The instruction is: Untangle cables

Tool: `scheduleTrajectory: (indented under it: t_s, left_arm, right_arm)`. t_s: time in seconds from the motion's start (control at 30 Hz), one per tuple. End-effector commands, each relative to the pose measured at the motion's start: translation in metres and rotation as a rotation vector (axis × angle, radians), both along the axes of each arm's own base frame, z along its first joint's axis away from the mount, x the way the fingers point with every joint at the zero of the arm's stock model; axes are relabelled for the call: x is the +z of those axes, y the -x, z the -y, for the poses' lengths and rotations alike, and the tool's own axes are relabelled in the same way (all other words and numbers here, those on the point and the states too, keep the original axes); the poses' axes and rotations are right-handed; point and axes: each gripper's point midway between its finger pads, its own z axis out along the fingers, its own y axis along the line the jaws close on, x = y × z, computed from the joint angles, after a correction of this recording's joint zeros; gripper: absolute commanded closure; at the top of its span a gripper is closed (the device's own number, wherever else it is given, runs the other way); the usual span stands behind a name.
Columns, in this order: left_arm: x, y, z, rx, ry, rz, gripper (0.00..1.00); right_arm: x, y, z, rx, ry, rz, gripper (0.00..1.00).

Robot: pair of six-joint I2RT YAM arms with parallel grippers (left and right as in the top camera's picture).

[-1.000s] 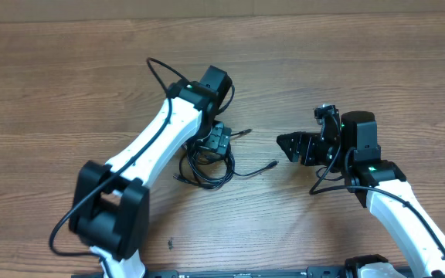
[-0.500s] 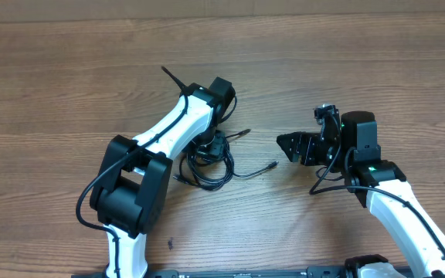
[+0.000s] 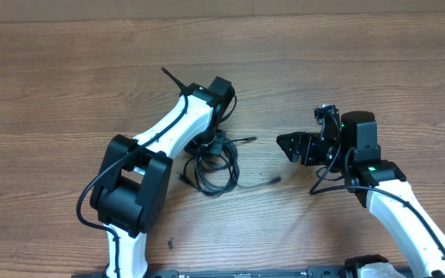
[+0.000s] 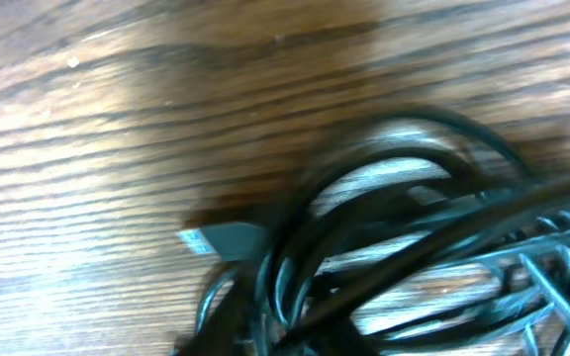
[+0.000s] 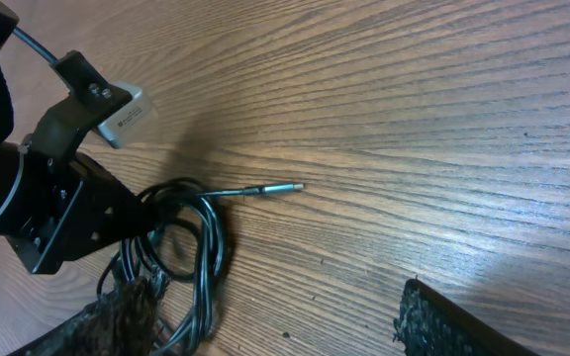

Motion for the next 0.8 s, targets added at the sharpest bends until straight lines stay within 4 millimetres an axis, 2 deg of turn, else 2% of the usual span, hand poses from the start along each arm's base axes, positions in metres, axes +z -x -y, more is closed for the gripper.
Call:
scheduleTrajectory:
  t_s: [0.0, 0.17, 0.3, 0.43, 0.57, 0.63, 0.77]
  left_arm:
    - [-0.006, 0.006, 0.01, -0.005, 0.063, -0.043, 0.96]
    - [-0.002, 0.004, 0.014, -0.061, 0.091, -0.04, 0.96]
    - [0.012, -0.004, 0.022, -0.186, 0.129, -0.006, 0.96]
    - [0.034, -0.012, 0.035, -0.327, 0.2, 0.041, 0.96]
    - [0.064, -0.012, 0.06, -0.506, 0.349, 0.089, 0.96]
    - [0.083, -0.015, 0.07, -0.553, 0.404, 0.142, 0.96]
    - [0.104, -0.017, 0.084, -0.57, 0.488, 0.199, 0.96]
  right_arm:
    - [0.013, -0.007, 0.002, -0.005, 0.007, 0.044, 0.23]
    - [0.013, -0.007, 0.001, -0.004, 0.007, 0.044, 0.23]
    - [0.014, -0.005, -0.001, 0.03, 0.013, 0.062, 0.23]
    - [0.02, 0.005, -0.016, 0.177, -0.003, 0.118, 0.23]
    - [0.024, 0.014, -0.026, 0.286, -0.02, 0.163, 0.23]
    - [0.024, 0.016, -0.027, 0.301, -0.017, 0.166, 0.23]
    - [0.023, 0.017, -0.027, 0.301, -0.018, 0.161, 0.22]
